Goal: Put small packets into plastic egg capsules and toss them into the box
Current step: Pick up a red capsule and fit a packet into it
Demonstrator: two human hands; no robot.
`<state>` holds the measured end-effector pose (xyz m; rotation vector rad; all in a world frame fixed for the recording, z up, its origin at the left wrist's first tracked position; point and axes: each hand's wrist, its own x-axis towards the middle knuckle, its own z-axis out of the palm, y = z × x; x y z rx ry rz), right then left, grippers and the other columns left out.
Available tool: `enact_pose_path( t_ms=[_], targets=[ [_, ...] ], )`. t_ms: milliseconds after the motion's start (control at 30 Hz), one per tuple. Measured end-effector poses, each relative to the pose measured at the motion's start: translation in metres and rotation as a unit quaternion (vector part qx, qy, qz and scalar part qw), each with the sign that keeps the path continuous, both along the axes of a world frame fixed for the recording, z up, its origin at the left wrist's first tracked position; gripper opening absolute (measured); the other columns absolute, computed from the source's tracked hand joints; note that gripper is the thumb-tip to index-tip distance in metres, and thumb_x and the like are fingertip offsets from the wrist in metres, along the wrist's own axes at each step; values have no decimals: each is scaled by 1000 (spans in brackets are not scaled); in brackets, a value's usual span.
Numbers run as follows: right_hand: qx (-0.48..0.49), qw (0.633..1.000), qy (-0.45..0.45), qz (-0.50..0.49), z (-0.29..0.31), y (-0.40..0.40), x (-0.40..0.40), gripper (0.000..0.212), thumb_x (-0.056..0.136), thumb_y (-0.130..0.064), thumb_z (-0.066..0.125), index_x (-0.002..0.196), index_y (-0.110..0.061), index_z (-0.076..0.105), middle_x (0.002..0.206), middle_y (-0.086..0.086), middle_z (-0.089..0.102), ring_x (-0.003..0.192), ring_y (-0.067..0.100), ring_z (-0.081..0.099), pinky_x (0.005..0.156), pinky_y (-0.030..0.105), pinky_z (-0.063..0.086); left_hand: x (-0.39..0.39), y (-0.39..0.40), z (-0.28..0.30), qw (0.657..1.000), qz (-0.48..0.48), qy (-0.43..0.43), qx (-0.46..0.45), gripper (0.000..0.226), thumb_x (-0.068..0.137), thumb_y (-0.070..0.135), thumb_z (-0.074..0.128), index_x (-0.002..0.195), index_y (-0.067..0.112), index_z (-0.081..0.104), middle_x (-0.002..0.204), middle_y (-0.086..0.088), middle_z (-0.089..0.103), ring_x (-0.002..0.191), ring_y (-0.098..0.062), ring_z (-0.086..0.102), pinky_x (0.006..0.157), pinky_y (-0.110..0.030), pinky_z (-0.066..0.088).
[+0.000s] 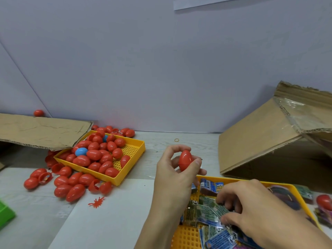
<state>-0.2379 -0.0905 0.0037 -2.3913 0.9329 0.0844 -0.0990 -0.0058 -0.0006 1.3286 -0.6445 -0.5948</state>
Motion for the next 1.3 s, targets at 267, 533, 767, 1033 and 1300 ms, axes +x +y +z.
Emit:
enact_pose_path(
  t_ms=[267,533,767,1033,1300],
  targets=[
    [105,985,-136,-13,-5,-3,-2,35,78,-17,77,93,-41,56,76,-12,68,59,2,60,59,17,49,2,-1,-3,1000,10,-2,-12,24,87,4,70,99,24,62,79,5,70,64,-16,69,52,-18,48],
    [114,976,-180,-54,3,-6,-8,7,83,-28,73,82,-34,70,74,-19,72,71,-5,67,67,11,49,2,-1,-5,1000,-17,-17,9,26,90,8,65,93,33,64,71,9,66,63,-16,66,55,-22,50],
    [122,978,-164,-44,3,-5,-7,8,85,-28,71,89,-34,68,70,-18,73,69,-4,68,68,14,52,0,1,-3,999,-21,-19,30,22,90,8,66,98,29,63,87,-4,64,61,-14,66,55,-20,50],
    [86,981,-168,-39,1,-6,-8,8,81,-31,74,74,-31,71,72,-19,71,70,-4,66,64,13,50,0,2,-1,998,-21,-36,49,22,89,9,66,96,30,63,90,-4,64,61,-13,66,56,-20,52],
    [77,957,-271,-62,2,-8,-8,16,78,-28,77,75,-42,72,73,-18,72,70,-3,66,60,8,47,1,7,0,990,-68,-54,108,29,89,7,59,87,36,65,77,-3,53,53,-10,52,56,-21,48]
  ],
)
